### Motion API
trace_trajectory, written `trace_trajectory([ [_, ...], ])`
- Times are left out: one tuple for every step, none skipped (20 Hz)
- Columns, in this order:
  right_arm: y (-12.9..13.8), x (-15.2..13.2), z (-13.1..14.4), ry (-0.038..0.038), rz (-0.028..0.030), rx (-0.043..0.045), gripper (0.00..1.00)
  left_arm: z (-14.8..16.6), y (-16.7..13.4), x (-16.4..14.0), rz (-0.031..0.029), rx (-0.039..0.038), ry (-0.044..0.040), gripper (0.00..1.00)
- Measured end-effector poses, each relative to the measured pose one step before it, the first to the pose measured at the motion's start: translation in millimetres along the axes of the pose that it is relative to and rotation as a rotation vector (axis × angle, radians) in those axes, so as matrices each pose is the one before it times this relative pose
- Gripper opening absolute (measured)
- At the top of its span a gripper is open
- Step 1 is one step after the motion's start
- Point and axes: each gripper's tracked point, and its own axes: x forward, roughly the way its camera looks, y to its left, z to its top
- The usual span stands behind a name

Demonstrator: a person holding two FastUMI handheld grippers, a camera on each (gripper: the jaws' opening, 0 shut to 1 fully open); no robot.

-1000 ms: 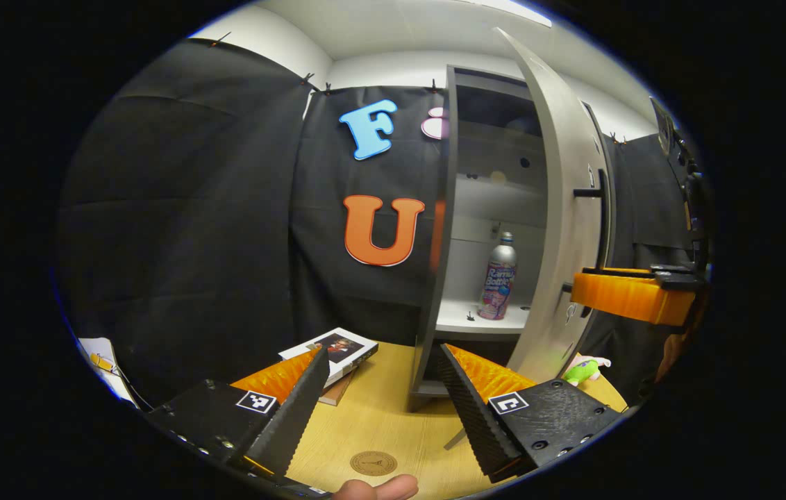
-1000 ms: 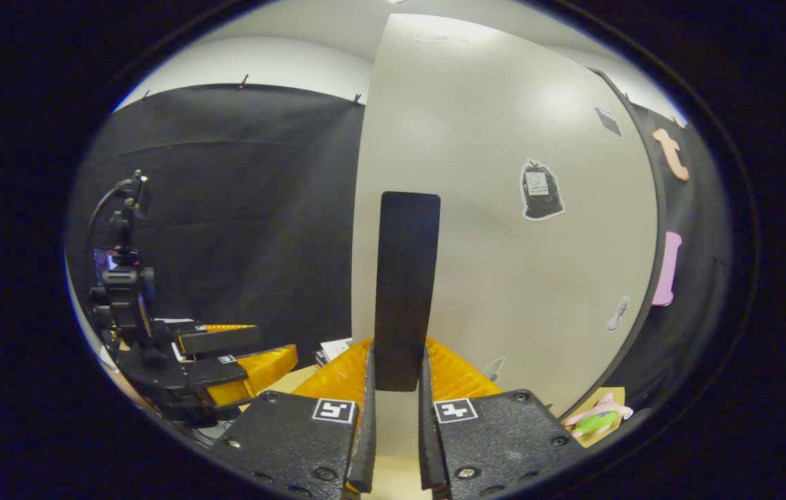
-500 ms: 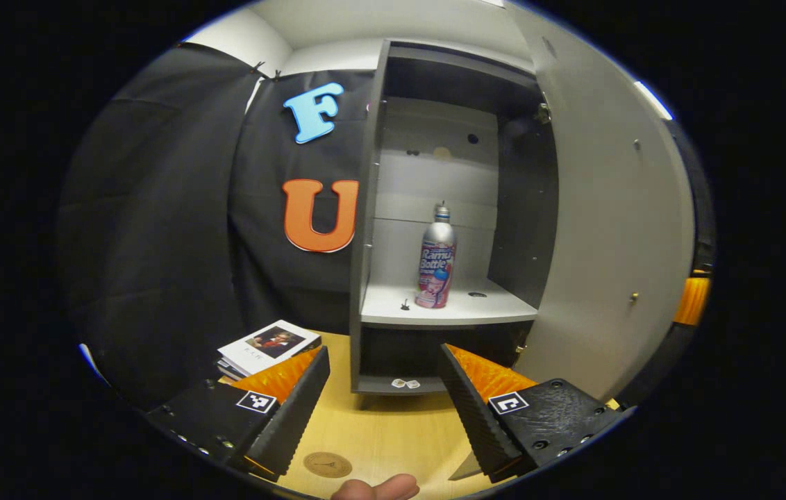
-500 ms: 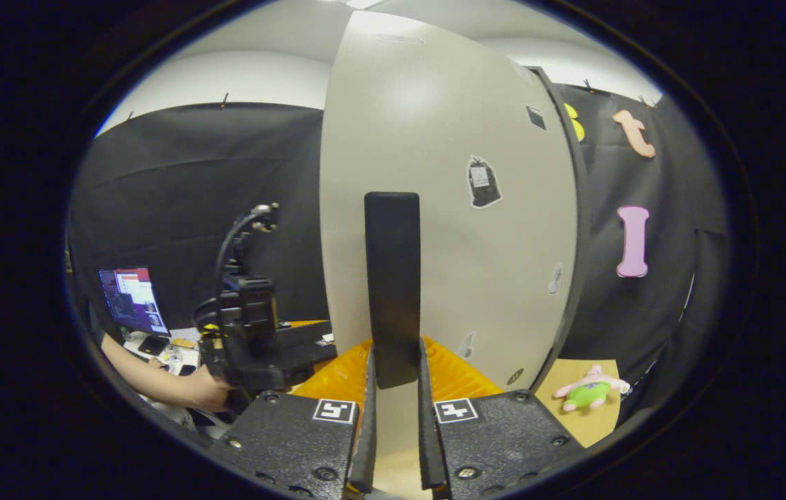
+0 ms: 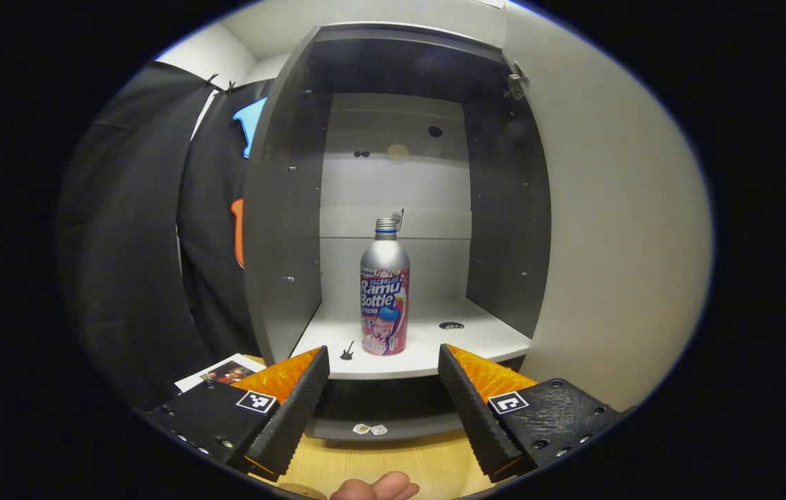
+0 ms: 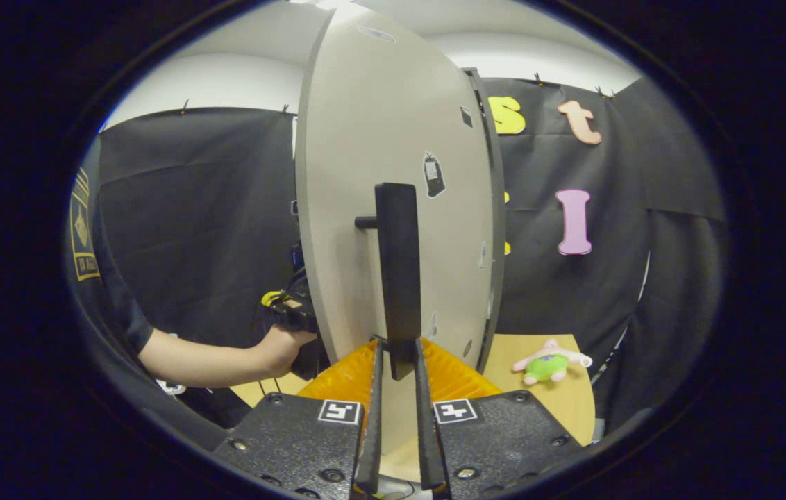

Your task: Open the cabinet door with the right hand, grasp the bottle in the cabinet with the left hand and place it on the coaster, then close the cabinet door with the right hand.

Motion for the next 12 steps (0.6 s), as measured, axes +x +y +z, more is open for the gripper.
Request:
trace_trajectory([
  [-4.17,-4.16,-1.41,0.00516,-0.02988,-0.00037,0.22,4.14,0.37,11.01,0.01514,0.01519,-0.02773,0.95],
  [-6.25,-2.50,0.48,-0.00126,-0.03641,0.00064,0.22,1.01,1.20,9.98,0.01349,0.01245,-0.01561,0.95],
  [-7.58,0.94,1.89,-0.01258,-0.03515,0.00654,0.22,1.11,-1.30,8.36,0.00420,0.00169,-0.00724,0.95],
  [-1.27,0.50,1.18,-0.00920,-0.01171,0.01133,0.26,-1.50,-4.60,8.17,-0.00572,-0.00953,-0.00342,0.95],
  [-7.64,-4.50,0.73,-0.00891,-0.03247,-0.00050,0.31,-0.46,-3.58,7.81,-0.00326,-0.00855,-0.00494,0.95],
  [-9.86,-6.19,2.62,-0.01805,-0.04166,0.00816,0.38,0.79,-0.13,9.31,0.00219,-0.00164,-0.00797,0.95],
  [-12.40,-5.02,4.65,-0.02516,-0.04209,0.01638,0.42,-1.27,-0.25,8.56,0.00611,0.00908,0.00162,0.95],
  [-15.63,-3.95,3.58,-0.02782,-0.04150,0.01794,0.50,-2.69,-0.71,7.48,0.00660,0.01148,0.00017,0.94],
  [-15.81,-4.04,4.59,-0.02537,-0.04908,0.00592,0.51,-1.47,0.55,6.73,0.01353,0.01330,0.00229,0.95],
  [-19.61,-6.06,9.88,-0.03786,-0.05099,0.00182,0.52,0.66,5.33,6.24,0.02799,0.01299,-0.00300,0.94],
  [-6.98,-4.81,9.70,-0.04141,-0.01415,-0.00042,0.51,2.68,1.23,6.44,0.00892,0.00187,-0.01150,0.96],
  [-3.53,-4.06,11.38,-0.05632,-0.01785,-0.00075,0.55,1.66,1.68,5.21,0.00110,-0.00611,-0.00847,0.96],
])
